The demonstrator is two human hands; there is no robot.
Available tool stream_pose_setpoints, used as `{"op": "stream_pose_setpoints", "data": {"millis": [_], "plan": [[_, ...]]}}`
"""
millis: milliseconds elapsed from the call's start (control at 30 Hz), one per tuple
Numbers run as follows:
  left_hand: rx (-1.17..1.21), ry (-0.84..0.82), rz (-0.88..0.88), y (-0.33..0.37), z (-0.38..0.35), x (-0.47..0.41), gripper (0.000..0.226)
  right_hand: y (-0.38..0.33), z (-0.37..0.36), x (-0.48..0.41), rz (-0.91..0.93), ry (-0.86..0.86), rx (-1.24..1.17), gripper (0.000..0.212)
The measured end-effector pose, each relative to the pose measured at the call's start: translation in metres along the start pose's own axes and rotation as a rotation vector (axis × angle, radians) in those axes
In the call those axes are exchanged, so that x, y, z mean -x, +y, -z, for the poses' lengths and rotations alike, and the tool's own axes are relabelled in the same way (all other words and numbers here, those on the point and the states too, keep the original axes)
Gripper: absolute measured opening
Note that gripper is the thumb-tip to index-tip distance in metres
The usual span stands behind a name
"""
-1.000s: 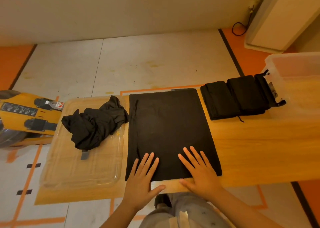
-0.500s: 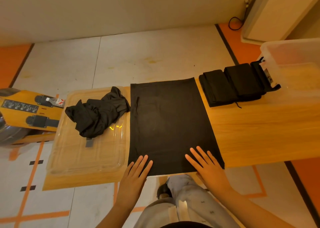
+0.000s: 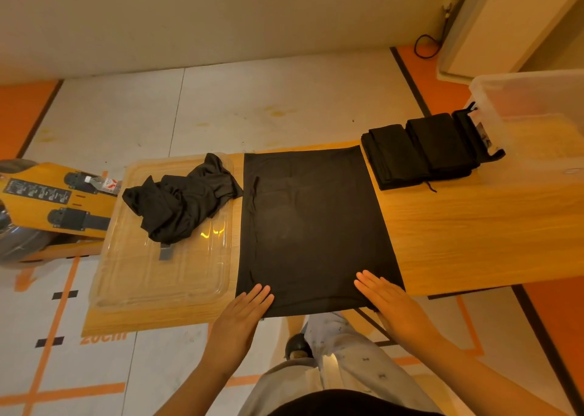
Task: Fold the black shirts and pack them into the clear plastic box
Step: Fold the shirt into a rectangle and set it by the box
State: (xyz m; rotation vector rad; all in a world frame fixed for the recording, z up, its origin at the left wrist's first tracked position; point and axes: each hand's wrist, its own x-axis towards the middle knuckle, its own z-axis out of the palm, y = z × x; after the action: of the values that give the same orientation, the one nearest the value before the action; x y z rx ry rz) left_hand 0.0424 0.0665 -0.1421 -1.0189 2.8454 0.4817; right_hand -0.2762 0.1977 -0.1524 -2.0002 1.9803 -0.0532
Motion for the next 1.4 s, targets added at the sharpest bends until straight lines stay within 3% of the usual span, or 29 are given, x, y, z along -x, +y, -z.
{"op": "stream_pose_setpoints", "data": {"millis": [167,267,400,600,733,967,1233,1333,1400], "plan": [[0.035,-0.017,0.048,-0.002,0.005,-0.001,0.092,-0.002,0.004,0.001,-0.013,-0.019,-0.02,0.09],[0.122,0.029,0.072,0.0,0.014,-0.007,0.074,-0.004,0.009,0.0,-0.075,0.016,-0.07,0.084],[0.296,0.115,0.203,0.004,0.034,-0.015,0.036,-0.008,0.032,-0.007,-0.179,0.048,-0.283,0.045],[0.31,0.064,0.215,0.0,0.048,-0.022,0.03,0.002,0.071,-0.024,-0.261,-0.061,-0.422,0.02],[0.377,0.005,0.276,-0.002,0.057,-0.028,0.012,0.008,0.08,-0.029,-0.269,-0.156,-0.452,0.021],[0.593,0.076,0.332,-0.017,0.094,-0.064,0.016,0.014,0.121,-0.071,-0.357,-0.147,-0.687,0.019],[0.473,0.087,0.307,-0.074,0.16,-0.184,0.013,0.057,0.18,-0.175,-0.331,-0.086,-0.669,0.011],[0.508,0.053,0.355,-0.097,0.169,-0.239,0.01,0.076,0.184,-0.225,-0.424,-0.06,-0.559,0.035],[0.546,-0.04,0.426,-0.108,0.162,-0.264,0.025,0.084,0.179,-0.248,-0.496,-0.108,-0.426,0.058]]}}
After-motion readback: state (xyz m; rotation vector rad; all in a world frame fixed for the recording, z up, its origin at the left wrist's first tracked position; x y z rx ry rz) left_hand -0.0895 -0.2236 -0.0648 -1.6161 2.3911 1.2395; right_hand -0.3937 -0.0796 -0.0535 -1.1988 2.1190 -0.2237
